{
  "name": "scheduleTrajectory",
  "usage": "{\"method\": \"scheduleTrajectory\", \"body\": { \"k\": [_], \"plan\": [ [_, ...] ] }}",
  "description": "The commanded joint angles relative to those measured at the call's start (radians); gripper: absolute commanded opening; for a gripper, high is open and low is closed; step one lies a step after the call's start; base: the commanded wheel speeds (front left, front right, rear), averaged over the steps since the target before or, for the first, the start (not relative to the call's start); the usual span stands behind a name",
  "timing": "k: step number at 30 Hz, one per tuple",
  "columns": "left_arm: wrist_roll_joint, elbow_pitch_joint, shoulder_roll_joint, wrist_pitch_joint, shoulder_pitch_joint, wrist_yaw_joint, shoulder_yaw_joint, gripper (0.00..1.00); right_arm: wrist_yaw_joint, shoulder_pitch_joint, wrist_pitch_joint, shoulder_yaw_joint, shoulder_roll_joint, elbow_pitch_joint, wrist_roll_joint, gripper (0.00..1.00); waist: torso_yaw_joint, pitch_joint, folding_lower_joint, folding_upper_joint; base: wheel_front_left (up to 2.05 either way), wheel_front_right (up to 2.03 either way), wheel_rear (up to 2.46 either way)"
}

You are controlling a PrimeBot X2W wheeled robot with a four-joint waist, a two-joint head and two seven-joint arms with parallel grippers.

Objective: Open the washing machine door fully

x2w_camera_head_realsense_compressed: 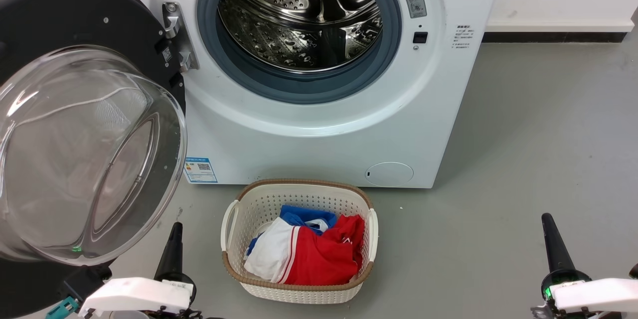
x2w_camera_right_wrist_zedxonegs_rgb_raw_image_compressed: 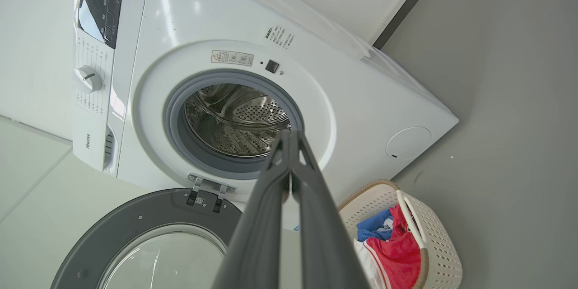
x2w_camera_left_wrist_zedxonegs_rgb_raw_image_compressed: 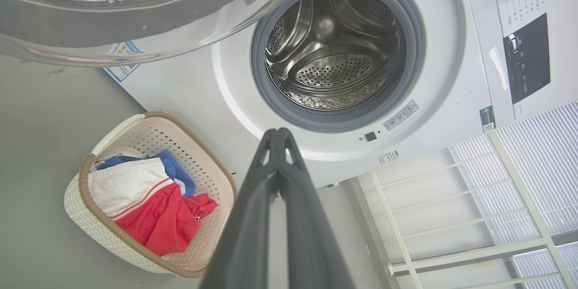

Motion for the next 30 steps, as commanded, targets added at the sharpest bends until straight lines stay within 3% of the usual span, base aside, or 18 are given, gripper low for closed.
{"method": "scheduleTrajectory", "body": {
  "k": [1, 30],
  "plan": [
    [-0.033, -0.005, 0.002, 0.008, -0.024, -0.003, 0.005, 0.00, 0.000, -0.027, 0.008, 0.001, -0.008, -0.002, 0.033, 0.00, -0.001, 0.000, 0.0000, 0.0000, 0.00, 0.00, 0.00],
    [-0.341, 0.010, 0.001, 0.083, -0.065, -0.012, 0.029, 0.00, 0.000, -0.097, 0.086, 0.003, -0.006, 0.048, 0.313, 0.00, -0.021, 0.006, 0.0000, 0.0000, 0.00, 0.00, 0.00]
  ]
}}
